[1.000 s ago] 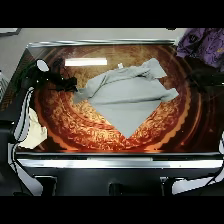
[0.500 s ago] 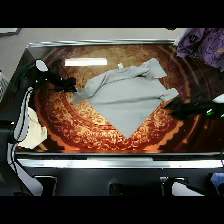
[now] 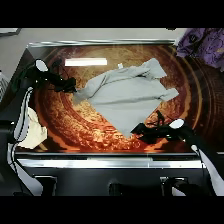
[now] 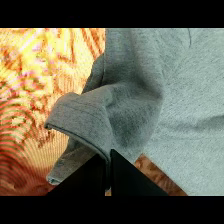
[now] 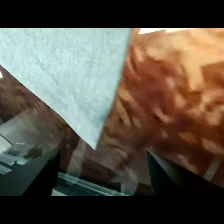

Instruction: Fold the clothes and pants, and hang the long-sleeved shirts on hangers.

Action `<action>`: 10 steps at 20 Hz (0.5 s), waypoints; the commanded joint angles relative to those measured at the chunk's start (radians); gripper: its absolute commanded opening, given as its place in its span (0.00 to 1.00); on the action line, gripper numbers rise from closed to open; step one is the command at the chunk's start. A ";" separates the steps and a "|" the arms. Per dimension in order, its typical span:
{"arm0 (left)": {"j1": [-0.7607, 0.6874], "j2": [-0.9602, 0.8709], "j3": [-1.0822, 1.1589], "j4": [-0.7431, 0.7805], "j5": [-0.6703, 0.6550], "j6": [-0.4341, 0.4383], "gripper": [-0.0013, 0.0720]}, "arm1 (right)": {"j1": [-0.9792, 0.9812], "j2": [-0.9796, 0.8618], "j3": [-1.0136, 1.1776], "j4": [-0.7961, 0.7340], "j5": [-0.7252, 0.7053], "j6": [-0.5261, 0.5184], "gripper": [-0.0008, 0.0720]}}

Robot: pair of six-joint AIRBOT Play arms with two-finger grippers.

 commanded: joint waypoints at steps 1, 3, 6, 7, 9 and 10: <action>0.000 0.001 0.000 0.000 -0.002 0.001 0.04 | 0.092 0.005 -0.023 0.080 -0.147 0.011 0.86; 0.000 0.000 0.000 0.000 -0.002 0.001 0.04 | 0.105 0.005 -0.023 0.106 -0.182 0.010 0.86; 0.000 0.000 0.000 0.001 -0.001 0.001 0.04 | 0.144 -0.006 -0.023 0.126 -0.211 0.010 0.86; 0.000 0.000 0.000 0.001 -0.001 0.001 0.04 | 0.170 -0.024 -0.023 0.142 -0.216 0.010 0.86; 0.000 0.000 0.000 0.001 -0.002 0.001 0.04 | 0.225 -0.058 -0.023 0.168 -0.242 0.010 0.65; 0.001 0.000 0.000 0.001 -0.002 0.001 0.04 | 0.234 -0.058 -0.022 0.180 -0.272 0.001 0.46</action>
